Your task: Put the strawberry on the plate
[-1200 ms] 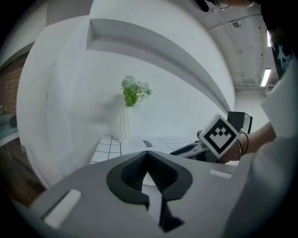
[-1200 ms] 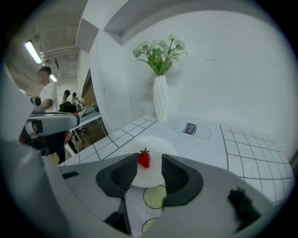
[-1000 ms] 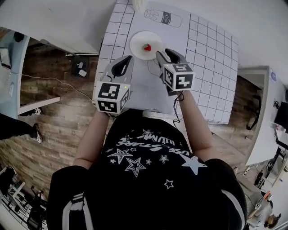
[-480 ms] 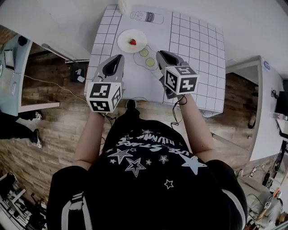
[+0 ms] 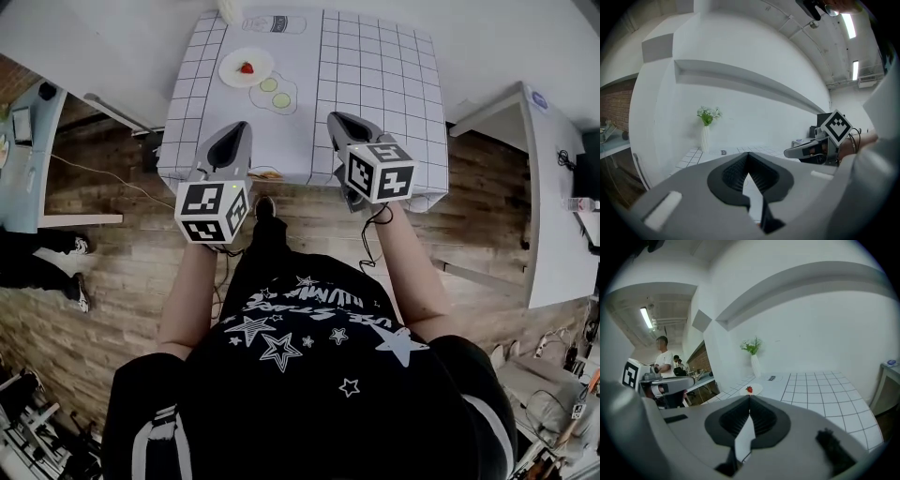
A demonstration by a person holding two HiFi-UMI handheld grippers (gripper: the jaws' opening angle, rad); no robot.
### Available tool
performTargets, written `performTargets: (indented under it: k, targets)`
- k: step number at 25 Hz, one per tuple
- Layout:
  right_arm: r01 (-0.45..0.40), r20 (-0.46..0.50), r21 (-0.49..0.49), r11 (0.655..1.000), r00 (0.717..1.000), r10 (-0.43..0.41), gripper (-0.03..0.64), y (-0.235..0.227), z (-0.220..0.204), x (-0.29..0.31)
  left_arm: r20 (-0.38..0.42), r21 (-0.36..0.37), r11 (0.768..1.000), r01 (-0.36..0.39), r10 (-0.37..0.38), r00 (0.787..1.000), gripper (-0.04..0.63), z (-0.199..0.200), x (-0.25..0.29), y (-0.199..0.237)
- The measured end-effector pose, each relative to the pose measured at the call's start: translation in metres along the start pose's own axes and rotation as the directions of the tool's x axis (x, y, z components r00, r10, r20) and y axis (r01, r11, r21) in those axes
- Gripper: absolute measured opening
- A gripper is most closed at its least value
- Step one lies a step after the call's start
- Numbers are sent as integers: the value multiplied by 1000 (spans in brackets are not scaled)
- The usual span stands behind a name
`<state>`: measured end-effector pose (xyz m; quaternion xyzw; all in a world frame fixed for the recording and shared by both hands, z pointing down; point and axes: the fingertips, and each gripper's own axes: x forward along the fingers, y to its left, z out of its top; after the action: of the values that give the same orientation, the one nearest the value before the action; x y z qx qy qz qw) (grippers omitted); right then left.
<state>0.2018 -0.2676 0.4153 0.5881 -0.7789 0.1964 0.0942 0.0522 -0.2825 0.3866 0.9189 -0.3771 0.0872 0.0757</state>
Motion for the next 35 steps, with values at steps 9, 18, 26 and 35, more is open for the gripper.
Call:
performTargets:
  k: [9, 18, 26, 35]
  targets:
    - [-53, 34, -2, 999, 998, 53, 14, 15, -16, -56, 13, 4, 1000, -26, 26, 1000, 9, -5, -42, -46]
    - [-95, 41, 58, 994, 995, 93, 14, 21, -40, -82, -26, 9, 999, -43, 44, 999, 9, -13, -74, -76]
    - [-96, 30, 52, 994, 995, 94, 14, 42, -57, -91, -34, -11, 1000, -20, 20, 999, 9, -24, -94, -77]
    - [-101, 16, -29, 994, 995, 102, 14, 105, -60, -115, -30, -43, 999, -23, 22, 999, 9, -39, -153, -67]
